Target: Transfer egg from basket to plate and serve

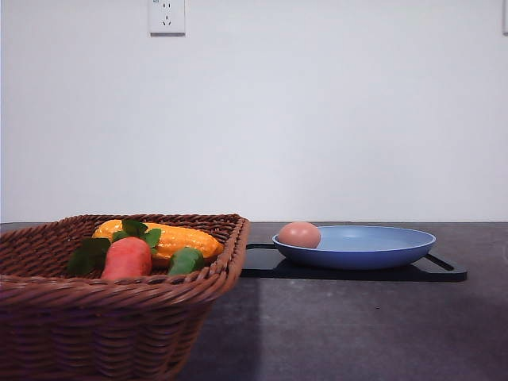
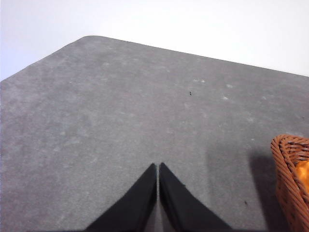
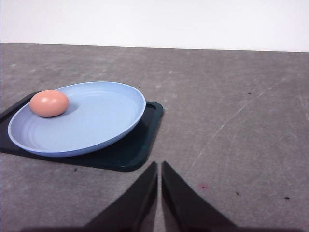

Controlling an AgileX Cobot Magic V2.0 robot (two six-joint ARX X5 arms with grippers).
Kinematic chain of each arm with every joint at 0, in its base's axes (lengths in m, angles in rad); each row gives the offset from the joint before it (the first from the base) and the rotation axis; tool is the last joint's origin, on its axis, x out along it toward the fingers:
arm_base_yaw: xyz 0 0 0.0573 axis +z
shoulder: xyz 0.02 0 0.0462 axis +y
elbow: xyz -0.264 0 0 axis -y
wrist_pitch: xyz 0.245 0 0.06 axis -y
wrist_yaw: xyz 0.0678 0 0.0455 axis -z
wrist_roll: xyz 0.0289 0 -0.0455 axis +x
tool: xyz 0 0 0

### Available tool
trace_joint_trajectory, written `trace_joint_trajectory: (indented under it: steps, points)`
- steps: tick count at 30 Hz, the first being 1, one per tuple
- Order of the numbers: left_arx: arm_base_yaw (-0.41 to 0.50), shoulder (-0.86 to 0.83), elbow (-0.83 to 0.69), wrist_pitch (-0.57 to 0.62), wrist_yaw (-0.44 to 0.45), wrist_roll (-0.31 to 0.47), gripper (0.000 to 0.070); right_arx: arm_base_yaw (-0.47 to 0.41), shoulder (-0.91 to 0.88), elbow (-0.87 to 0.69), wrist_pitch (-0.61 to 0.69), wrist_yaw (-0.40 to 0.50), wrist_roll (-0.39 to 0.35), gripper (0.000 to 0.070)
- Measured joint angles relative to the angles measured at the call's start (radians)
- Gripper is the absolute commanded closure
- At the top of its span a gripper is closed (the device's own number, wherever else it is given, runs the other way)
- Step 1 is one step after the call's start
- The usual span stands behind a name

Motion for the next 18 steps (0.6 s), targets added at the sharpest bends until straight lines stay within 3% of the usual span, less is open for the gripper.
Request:
trace_joint_trajectory:
  steps: [18]
  points:
    - [0.000,0.000,0.000,0.000,0.000,0.000,0.0700,0.000,0.000,0.000,0.000,0.000,0.001,0.0700]
